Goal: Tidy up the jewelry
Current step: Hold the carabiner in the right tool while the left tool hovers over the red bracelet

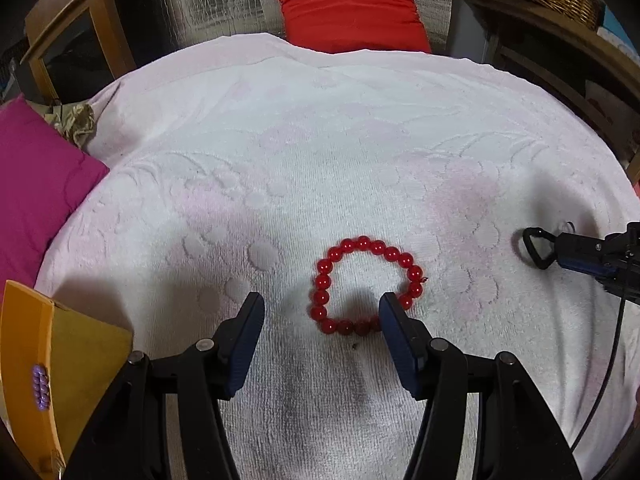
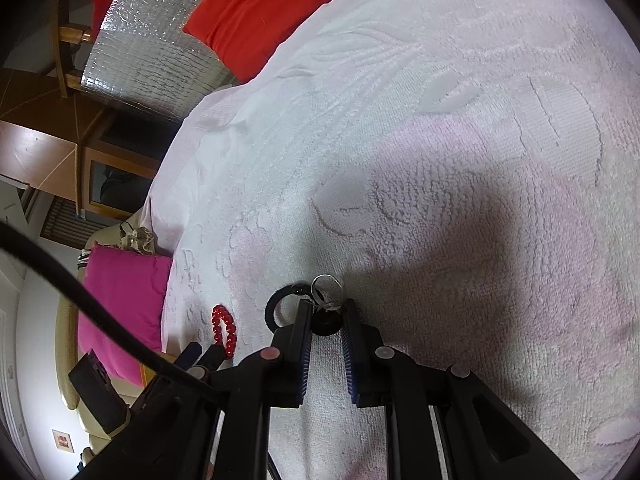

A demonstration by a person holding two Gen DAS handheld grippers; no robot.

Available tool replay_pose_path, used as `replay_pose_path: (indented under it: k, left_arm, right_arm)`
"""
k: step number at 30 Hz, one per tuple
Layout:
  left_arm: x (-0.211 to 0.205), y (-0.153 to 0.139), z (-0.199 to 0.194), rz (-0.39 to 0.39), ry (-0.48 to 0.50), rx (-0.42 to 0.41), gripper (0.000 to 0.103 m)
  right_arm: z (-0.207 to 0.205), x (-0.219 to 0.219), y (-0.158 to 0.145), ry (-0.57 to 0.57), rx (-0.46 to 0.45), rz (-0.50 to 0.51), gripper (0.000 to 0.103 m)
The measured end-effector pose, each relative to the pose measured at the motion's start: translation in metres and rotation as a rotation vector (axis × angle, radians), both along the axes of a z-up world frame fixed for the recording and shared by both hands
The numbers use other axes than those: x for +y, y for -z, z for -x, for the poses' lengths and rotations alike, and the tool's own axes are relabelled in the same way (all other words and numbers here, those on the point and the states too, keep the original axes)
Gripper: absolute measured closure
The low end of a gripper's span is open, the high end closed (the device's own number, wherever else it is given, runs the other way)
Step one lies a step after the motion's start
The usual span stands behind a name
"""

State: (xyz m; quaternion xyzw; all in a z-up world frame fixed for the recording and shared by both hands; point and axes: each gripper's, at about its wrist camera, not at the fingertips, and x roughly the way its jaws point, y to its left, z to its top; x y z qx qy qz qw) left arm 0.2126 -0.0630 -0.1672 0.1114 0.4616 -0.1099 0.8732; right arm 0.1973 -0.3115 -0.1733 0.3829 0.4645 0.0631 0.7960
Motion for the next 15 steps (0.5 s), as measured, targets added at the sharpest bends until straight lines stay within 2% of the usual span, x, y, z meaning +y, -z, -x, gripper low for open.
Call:
replay_pose_path:
  k: [7, 15]
  left_arm:
    - [-0.012, 0.001, -0.001, -0.048, 0.006, -0.026, 0.043]
    - [-0.015, 0.006, -0.002, -0.059, 0.006, -0.029, 0.042]
  right_arm:
    - [0.000, 0.000, -0.001, -0.001, -0.002, 0.004, 0.086]
    - [0.000, 0.001, -0.001, 0.001, -0.001, 0.002, 0.086]
